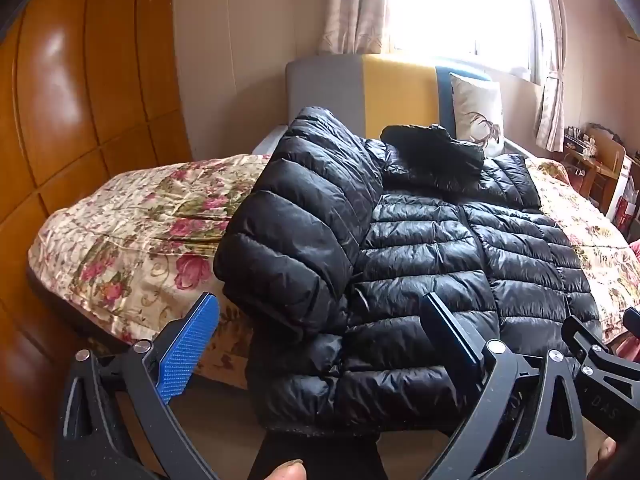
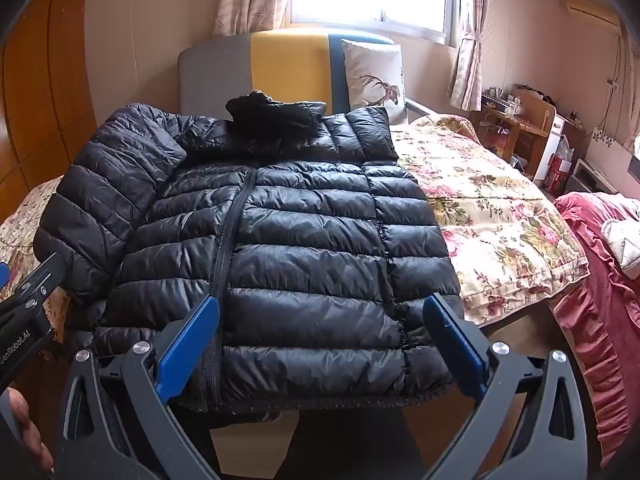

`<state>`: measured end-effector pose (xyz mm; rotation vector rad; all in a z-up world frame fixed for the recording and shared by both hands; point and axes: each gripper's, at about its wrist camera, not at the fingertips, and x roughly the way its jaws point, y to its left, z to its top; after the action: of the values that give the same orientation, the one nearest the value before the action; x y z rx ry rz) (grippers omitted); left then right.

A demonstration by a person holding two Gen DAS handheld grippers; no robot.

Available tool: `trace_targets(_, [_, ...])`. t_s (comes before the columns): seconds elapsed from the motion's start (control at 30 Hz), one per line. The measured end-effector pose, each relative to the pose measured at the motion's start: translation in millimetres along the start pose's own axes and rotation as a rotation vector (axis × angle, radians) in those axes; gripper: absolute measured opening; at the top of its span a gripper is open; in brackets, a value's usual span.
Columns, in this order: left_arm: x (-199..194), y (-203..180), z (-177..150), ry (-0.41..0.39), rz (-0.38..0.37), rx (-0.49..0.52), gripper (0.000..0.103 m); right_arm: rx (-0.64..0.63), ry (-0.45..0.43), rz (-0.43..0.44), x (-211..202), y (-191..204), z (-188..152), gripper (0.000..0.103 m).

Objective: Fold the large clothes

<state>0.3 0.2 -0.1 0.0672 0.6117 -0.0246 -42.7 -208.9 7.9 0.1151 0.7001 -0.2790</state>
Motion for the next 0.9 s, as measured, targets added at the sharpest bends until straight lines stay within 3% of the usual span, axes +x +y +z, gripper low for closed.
trace_targets(0.9, [6, 5, -8, 0.022, -0.007, -0.038, 0.099, -0.009, -0.007, 0.016, 2, 2, -3, 0.101])
